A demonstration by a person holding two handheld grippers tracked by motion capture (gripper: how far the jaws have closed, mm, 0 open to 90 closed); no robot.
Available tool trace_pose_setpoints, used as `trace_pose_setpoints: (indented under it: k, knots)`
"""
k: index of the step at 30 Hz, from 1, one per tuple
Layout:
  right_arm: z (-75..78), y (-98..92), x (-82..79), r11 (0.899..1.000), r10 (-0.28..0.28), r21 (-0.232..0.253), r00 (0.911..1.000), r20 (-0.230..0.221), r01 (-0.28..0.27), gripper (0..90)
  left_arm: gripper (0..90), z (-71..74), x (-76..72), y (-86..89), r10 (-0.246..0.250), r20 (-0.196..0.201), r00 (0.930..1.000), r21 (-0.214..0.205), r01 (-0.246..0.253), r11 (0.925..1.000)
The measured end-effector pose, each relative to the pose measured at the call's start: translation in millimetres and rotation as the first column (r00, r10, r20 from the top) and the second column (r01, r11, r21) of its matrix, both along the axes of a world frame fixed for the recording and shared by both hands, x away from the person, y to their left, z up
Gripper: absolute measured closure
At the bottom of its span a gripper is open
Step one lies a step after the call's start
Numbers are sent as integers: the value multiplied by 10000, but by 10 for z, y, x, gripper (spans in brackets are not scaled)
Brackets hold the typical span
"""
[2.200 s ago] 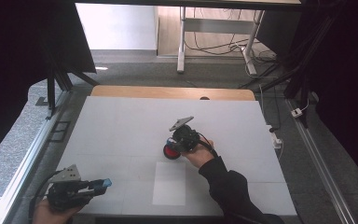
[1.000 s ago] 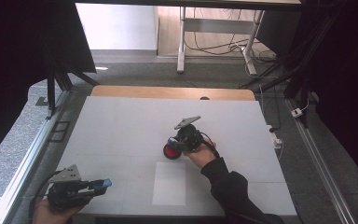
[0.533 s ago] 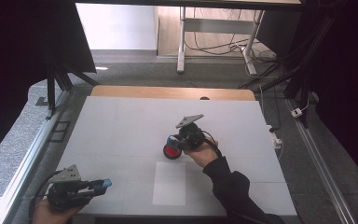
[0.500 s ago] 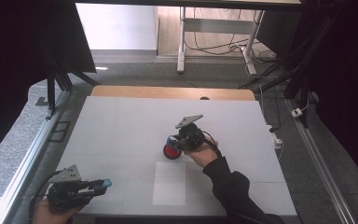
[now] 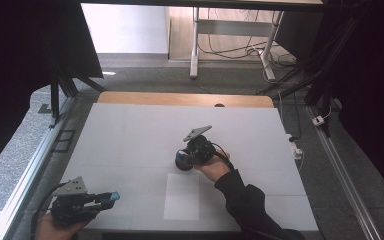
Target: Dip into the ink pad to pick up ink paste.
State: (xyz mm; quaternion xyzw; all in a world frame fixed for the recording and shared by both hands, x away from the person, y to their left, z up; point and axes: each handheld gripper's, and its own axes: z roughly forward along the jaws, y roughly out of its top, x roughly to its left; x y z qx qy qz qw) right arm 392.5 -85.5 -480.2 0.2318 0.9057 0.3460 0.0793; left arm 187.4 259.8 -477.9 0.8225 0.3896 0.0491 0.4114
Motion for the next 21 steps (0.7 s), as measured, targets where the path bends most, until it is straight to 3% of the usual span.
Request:
trace_pose_setpoints:
  k: [21]
  knots:
    - [-27, 76, -27, 9987, -53, -513, 9993, 365, 72, 715, 683, -3, 4, -3, 18, -46, 10000, 8, -18, 10000]
